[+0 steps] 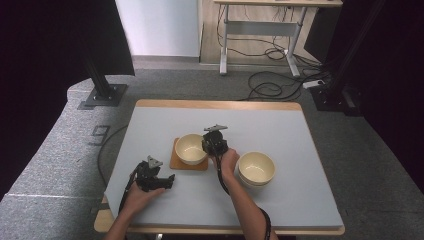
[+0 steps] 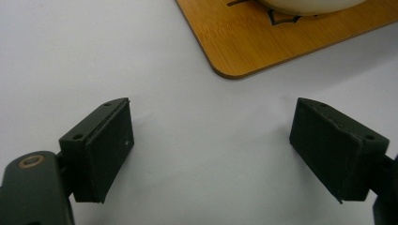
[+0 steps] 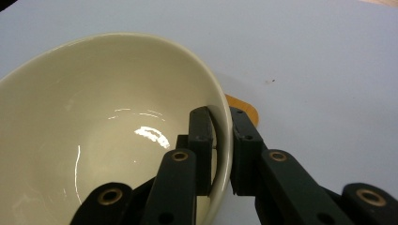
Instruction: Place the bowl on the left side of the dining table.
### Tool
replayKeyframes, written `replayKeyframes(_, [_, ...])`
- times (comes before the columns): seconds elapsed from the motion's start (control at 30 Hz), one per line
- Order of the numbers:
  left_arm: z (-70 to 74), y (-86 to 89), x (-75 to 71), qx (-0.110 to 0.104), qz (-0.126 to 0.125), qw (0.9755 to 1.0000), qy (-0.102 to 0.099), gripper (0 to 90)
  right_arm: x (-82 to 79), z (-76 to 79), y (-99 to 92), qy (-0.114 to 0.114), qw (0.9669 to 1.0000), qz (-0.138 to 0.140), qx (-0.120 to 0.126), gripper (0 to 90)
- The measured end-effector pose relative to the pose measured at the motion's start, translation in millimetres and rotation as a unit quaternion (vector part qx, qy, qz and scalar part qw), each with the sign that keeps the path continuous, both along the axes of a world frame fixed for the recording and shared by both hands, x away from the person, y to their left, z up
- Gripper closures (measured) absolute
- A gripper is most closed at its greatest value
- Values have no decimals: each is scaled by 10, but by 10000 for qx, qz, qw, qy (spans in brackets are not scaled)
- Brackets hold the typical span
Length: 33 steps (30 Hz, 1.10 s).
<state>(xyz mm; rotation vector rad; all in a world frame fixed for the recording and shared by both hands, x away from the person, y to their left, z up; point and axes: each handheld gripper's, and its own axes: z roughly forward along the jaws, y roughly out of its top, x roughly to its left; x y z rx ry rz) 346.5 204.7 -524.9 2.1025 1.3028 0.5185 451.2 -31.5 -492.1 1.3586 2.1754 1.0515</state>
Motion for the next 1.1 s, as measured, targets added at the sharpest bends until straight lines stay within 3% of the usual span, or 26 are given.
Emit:
replayKeyframes(0.2, [0, 1, 0, 0, -1, 10000, 3, 140, 2, -1, -1, 41, 10000, 17, -10, 784])
replayKeyframes(0.4, [0, 1, 1, 0, 0, 10000, 4, 140, -23, 7, -42, 35, 9999, -128, 61, 479])
replayKeyframes(0.53, [2, 2, 1, 4, -6, 10000, 13, 140, -74, 66, -81, -203, 9986, -474, 60, 292])
replayKeyframes(0.6, [2, 2, 1, 7, -2, 10000, 12, 140, -93, 116, -97, -200, 9988, -412, 180, 269])
replayKeyframes(0.83, [2, 3, 1, 4, -8, 10000, 16, 140, -155, 237, -98, -155, 9998, -66, 44, 195])
replayKeyframes(1.1, [-1, 4, -11, 3, -1, 10000, -12, 144, -194, 341, -128, -278, 9996, 35, -36, 162])
